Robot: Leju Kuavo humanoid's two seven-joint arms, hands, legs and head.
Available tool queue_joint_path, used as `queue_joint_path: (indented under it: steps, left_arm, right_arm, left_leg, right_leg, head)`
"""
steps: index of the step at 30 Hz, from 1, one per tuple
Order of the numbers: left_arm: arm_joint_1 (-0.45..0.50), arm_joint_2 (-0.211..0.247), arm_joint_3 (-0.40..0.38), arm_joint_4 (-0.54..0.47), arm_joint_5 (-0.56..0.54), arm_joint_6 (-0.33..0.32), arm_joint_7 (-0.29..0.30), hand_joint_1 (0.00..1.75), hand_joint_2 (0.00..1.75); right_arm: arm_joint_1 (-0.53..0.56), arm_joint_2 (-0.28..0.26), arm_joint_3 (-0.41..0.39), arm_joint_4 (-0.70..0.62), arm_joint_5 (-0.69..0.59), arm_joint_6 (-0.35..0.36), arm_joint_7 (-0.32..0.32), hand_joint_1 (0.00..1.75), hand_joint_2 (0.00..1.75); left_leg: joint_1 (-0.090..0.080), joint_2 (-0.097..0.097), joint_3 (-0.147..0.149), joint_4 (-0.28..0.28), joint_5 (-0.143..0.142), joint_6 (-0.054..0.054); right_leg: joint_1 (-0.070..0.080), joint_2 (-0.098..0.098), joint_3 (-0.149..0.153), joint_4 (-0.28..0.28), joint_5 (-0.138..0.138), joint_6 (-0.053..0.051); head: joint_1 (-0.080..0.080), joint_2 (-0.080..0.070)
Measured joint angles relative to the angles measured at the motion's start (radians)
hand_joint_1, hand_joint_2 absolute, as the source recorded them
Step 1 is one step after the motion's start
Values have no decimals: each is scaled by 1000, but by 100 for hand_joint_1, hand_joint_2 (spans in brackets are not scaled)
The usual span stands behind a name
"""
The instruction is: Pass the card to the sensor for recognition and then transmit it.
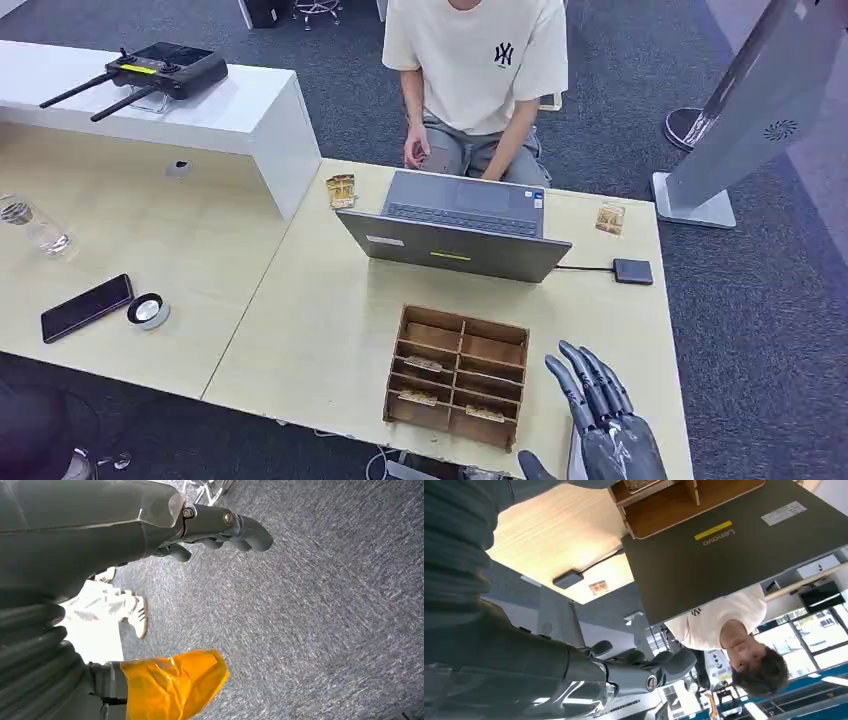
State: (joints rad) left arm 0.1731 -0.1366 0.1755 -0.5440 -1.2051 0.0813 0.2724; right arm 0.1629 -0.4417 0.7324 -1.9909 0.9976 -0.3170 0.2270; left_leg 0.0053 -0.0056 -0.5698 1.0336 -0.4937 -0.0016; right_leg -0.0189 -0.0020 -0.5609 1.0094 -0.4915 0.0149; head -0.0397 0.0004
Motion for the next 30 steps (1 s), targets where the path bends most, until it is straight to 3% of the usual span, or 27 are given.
queue_joint_path:
  steps: [6,8,14,16,18,19,20,28,29,30]
  left_arm:
    - [2,-2,7,-7,-3,0,0,0,175]
    - [2,-4,9,-7,-4,0,0,0,175]
    - [2,-4,10,-7,-5,0,0,0,175]
    - [3,-5,10,-11,-10,0,2,0,175]
    - [3,-5,10,-13,-11,-1,2,0,175]
    - [3,-5,10,-13,-13,0,2,0,175]
    - [3,-5,10,-13,-13,0,2,0,175]
    - [3,-5,10,-13,-13,0,2,0,175]
    - [3,-5,10,-13,-13,0,2,0,175]
    - [3,-5,10,-13,-13,0,2,0,175]
  right_arm:
    - [-6,0,5,2,0,10,-6,0,175]
    - [-7,0,6,2,15,18,-1,9,175]
    - [-8,0,6,2,23,23,2,14,175]
    - [-16,0,10,3,61,43,15,82,175]
    - [-21,2,10,5,73,45,19,93,175]
    - [-24,3,11,6,81,47,19,126,175]
    - [-26,5,11,8,85,49,19,134,175]
    - [-42,26,13,27,114,54,17,140,175]
    - [-43,28,13,29,116,54,16,131,175]
    - [-44,31,13,31,118,54,16,49,175]
  left_leg:
    - [0,0,0,0,0,0]
    - [0,0,0,0,0,0]
    - [0,0,0,0,0,0]
    - [0,0,0,0,0,0]
    - [0,0,0,0,0,0]
    - [0,0,0,0,0,0]
    - [0,0,0,0,0,0]
    - [0,0,0,0,0,0]
    - [0,0,0,0,0,0]
    - [0,0,0,0,0,0]
  right_leg:
    - [0,0,0,0,0,0]
    - [0,0,0,0,0,0]
    - [0,0,0,0,0,0]
    - [0,0,0,0,0,0]
    - [0,0,0,0,0,0]
    - [0,0,0,0,0,0]
    - [0,0,0,0,0,0]
    - [0,0,0,0,0,0]
    - [0,0,0,0,0,0]
    - [0,0,0,0,0,0]
  head:
    - [0,0]
    - [0,0]
    - [0,0]
    - [0,0]
    - [0,0]
    - [0,0]
    - [0,0]
    - [0,0]
    - [0,0]
    - [0,0]
